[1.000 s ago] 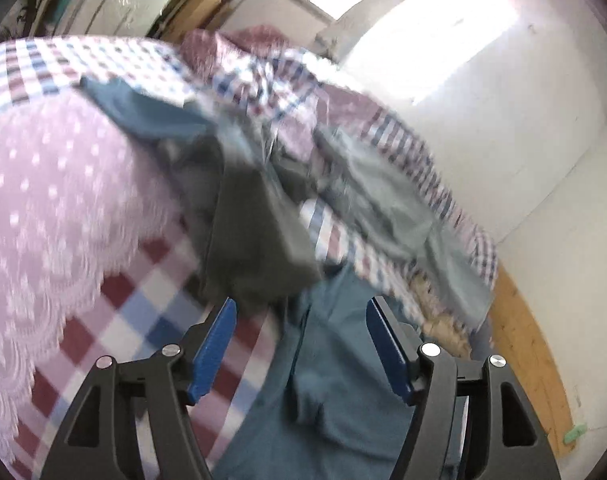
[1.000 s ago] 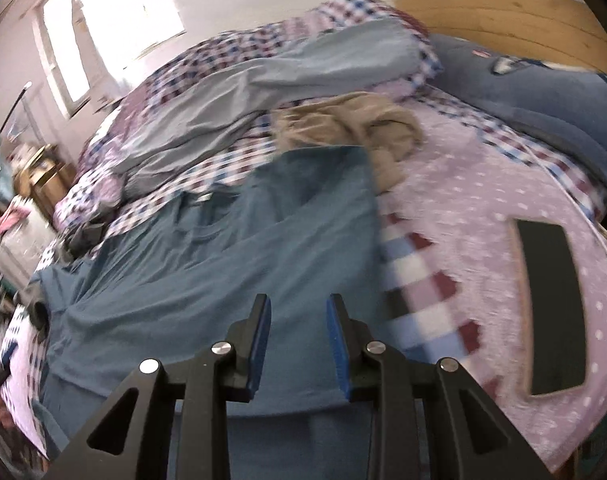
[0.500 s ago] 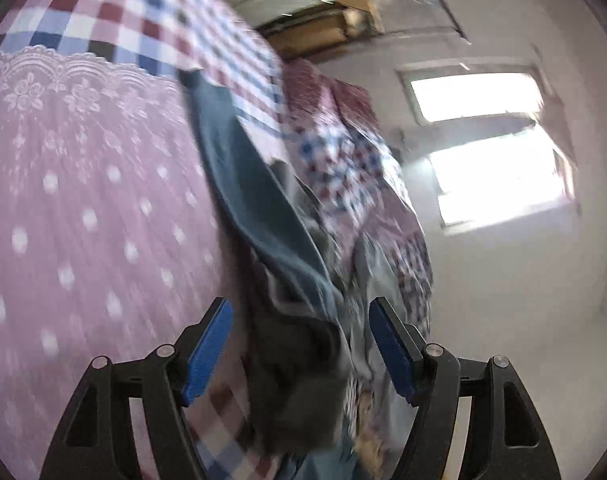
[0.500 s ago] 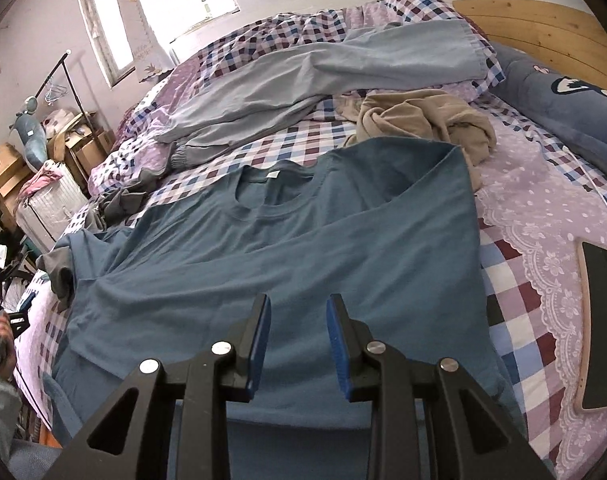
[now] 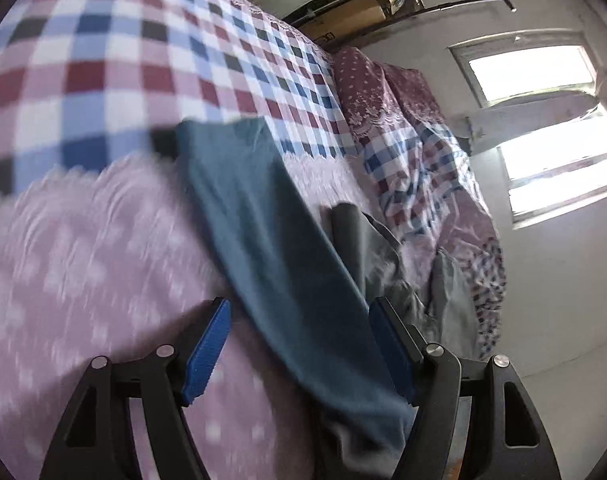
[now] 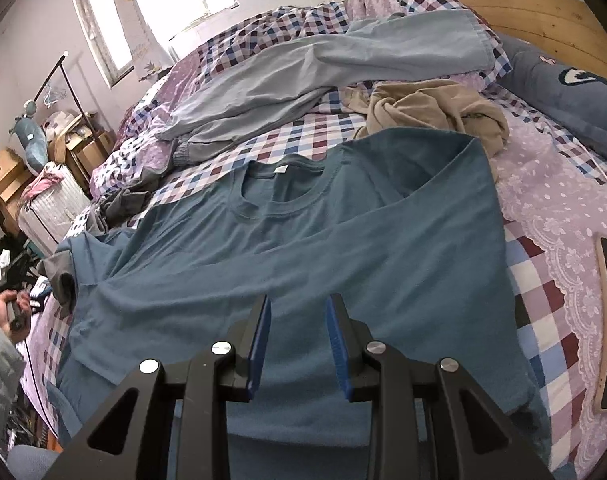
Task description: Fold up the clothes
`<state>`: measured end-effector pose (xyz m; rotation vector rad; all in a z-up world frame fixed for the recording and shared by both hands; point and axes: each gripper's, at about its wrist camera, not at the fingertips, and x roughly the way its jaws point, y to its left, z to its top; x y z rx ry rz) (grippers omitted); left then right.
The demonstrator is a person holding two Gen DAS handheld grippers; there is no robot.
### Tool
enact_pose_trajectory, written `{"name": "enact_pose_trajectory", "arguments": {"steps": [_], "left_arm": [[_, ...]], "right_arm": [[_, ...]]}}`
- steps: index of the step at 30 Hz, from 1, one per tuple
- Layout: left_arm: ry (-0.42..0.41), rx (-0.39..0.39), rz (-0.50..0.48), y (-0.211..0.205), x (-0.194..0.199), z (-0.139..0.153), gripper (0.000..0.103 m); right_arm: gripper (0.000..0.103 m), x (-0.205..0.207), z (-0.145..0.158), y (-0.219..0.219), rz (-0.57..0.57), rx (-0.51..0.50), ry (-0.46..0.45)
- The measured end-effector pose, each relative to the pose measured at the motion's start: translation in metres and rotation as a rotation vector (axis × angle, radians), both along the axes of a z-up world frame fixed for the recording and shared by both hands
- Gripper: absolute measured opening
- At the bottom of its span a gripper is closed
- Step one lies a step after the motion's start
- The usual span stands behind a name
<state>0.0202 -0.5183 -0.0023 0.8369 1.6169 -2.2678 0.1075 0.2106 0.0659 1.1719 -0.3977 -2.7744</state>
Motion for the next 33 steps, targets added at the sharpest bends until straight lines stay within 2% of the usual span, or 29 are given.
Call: {"name": "enact_pose_trajectory", "arguments": {"steps": [7,8,9,10,11,14,17,19,21,24,27,30,33], "left_arm": [[-0.064,-0.062,0.022,-0.017,-0.025,-0.001,0.073],[-0.083,-0.067,0.037,-0.02,-0.028,-0.001,0.065],[-0.104,-0.071,0.052,-0.022,-0.031,-0.001,0.046],[-0.137,-0.08,0.063,-0.024,-0.033,-0.002,0.032],[-0.171,-0.082,0.065,-0.026,-0.034,-0.003,0.002],[-0.144,-0.128,0.083,-0.021,-0.029,0.014,0.001],[-0.058,-0.264,0.056,0.003,-0.029,0.059,0.001],[0.026,-0.336,0.005,0.029,-0.031,0.096,0.001],[0.126,-0.415,-0.088,0.067,-0.035,0.14,0.001],[0.267,-0.519,-0.291,0.144,-0.039,0.206,0.001],[0.373,-0.623,-0.525,0.233,-0.036,0.255,0.001],[0.422,-0.697,-0.746,0.321,-0.022,0.273,0.001],[0.41,-0.736,-0.959,0.406,0.003,0.255,0.001]], "right_arm": [[0.03,-0.002,-0.001,0.001,-0.005,0.012,-0.003],[0.03,-0.002,-0.001,0.001,-0.006,0.01,-0.004],[0.03,-0.002,-0.001,0.002,-0.007,0.009,-0.004],[0.03,-0.002,-0.001,0.002,-0.007,0.01,-0.004],[0.03,-0.002,0.0,0.002,-0.007,0.01,-0.003],[0.03,-0.001,0.002,0.003,-0.006,0.004,0.004],[0.03,0.001,0.004,0.004,-0.005,-0.004,0.012],[0.03,0.002,0.007,0.006,-0.004,-0.009,0.02],[0.03,0.004,0.01,0.007,-0.004,-0.017,0.03],[0.031,0.008,0.015,0.011,-0.01,-0.034,0.049],[0.031,0.011,0.02,0.018,-0.019,-0.063,0.065],[0.031,0.014,0.024,0.028,-0.038,-0.107,0.078],[0.031,0.017,0.027,0.042,-0.067,-0.158,0.085]]}}
